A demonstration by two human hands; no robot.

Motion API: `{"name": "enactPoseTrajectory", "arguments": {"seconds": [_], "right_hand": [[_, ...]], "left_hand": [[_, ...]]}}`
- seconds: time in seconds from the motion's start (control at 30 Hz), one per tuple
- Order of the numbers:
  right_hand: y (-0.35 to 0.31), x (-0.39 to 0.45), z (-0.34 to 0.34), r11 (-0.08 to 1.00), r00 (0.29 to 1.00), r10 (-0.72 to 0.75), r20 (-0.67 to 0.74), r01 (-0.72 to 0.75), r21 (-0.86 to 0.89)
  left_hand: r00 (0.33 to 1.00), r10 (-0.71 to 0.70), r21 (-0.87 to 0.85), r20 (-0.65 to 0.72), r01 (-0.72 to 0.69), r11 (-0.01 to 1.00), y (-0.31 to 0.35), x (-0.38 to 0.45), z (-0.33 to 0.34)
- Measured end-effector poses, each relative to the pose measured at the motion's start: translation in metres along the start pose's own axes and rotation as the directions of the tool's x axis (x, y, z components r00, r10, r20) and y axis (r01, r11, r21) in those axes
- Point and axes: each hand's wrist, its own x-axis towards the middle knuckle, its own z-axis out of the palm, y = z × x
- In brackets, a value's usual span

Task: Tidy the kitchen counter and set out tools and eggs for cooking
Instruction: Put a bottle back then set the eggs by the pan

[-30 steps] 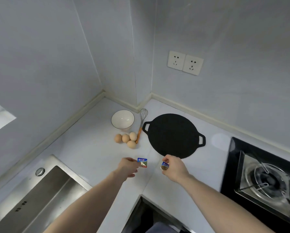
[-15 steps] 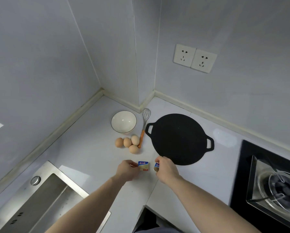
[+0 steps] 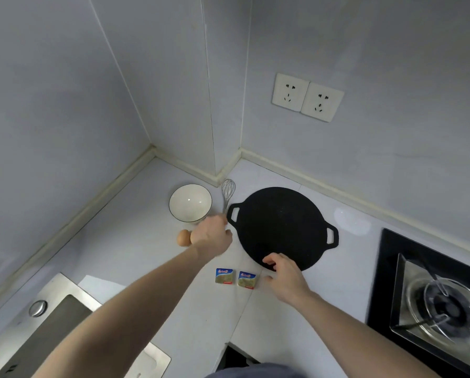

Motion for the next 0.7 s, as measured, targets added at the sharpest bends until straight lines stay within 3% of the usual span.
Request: {"name": "enactPoseTrajectory", "arguments": {"seconds": [0.27,0.7], "right_hand": [[0.023,-0.008,-0.025,0.996,0.996,0.051,-0.071,-0.046,0.07],[0.036,-0.016,-0.034,0.991,0.991,0.078,-0.109,-0.065,0.113]], "left_hand": [[0.993,0.031,0.261,0.112,-0.06,0.963,0.02,0.034,0.007],[0.993,-0.012,0.329,0.115,-0.026,0.944,0.021,0.053,0.019]]}}
